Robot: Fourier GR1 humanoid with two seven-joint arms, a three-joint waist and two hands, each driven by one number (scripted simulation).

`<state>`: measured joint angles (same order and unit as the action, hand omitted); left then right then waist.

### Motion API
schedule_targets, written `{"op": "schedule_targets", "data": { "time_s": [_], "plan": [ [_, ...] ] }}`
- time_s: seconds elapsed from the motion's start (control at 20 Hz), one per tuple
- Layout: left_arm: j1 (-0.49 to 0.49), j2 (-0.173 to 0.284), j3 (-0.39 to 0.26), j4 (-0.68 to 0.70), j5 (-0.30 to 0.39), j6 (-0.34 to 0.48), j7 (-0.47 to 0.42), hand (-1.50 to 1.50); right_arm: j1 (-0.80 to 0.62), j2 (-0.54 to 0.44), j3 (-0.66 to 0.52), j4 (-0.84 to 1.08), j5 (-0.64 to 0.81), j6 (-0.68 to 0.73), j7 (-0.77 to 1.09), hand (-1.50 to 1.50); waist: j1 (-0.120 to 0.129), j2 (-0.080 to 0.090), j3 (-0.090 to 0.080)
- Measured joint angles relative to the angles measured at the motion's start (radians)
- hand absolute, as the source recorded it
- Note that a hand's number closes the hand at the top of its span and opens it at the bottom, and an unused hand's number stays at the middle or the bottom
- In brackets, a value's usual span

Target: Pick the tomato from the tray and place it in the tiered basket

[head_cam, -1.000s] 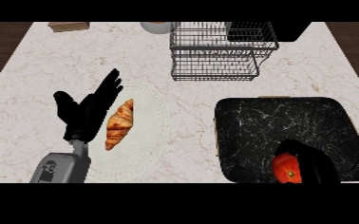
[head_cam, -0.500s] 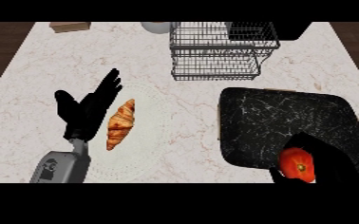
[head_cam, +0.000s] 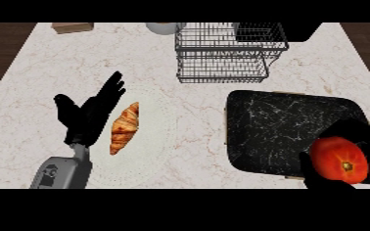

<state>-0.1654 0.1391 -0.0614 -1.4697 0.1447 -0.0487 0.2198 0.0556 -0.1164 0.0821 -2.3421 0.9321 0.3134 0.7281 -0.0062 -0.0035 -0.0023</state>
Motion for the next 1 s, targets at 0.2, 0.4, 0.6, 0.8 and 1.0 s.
{"op": "schedule_targets", "data": {
  "time_s": [0.2, 0.4, 0.6, 0.8, 1.0],
  "plan": [
    [-0.010, -0.003, 0.001, 0.001, -0.003, 0.005, 0.012, 0.00, -0.182, -0.020, -0.032, -0.003, -0.002, 0.077, 0.089, 1.50, 0.003, -0.001, 0.000],
    [-0.006, -0.007, -0.005, -0.010, -0.005, 0.003, 0.021, 0.00, -0.393, -0.042, -0.065, 0.004, -0.005, 0.170, 0.163, 1.50, 0.006, -0.001, 0.000],
    [0.015, -0.008, -0.007, -0.013, -0.010, -0.008, 0.002, 0.00, -0.623, -0.034, -0.102, 0.059, -0.041, 0.245, 0.207, 1.50, 0.011, -0.001, 0.000],
    [-0.009, -0.013, -0.003, -0.017, -0.012, 0.001, 0.025, 0.00, -0.823, -0.029, -0.145, 0.197, -0.068, 0.278, 0.225, 1.50, 0.013, 0.000, 0.000],
    [-0.009, -0.022, -0.009, -0.017, -0.018, 0.003, 0.026, 0.00, -0.968, -0.031, -0.215, 0.396, -0.063, 0.252, 0.223, 1.50, 0.020, 0.003, 0.000]
  ]
}}
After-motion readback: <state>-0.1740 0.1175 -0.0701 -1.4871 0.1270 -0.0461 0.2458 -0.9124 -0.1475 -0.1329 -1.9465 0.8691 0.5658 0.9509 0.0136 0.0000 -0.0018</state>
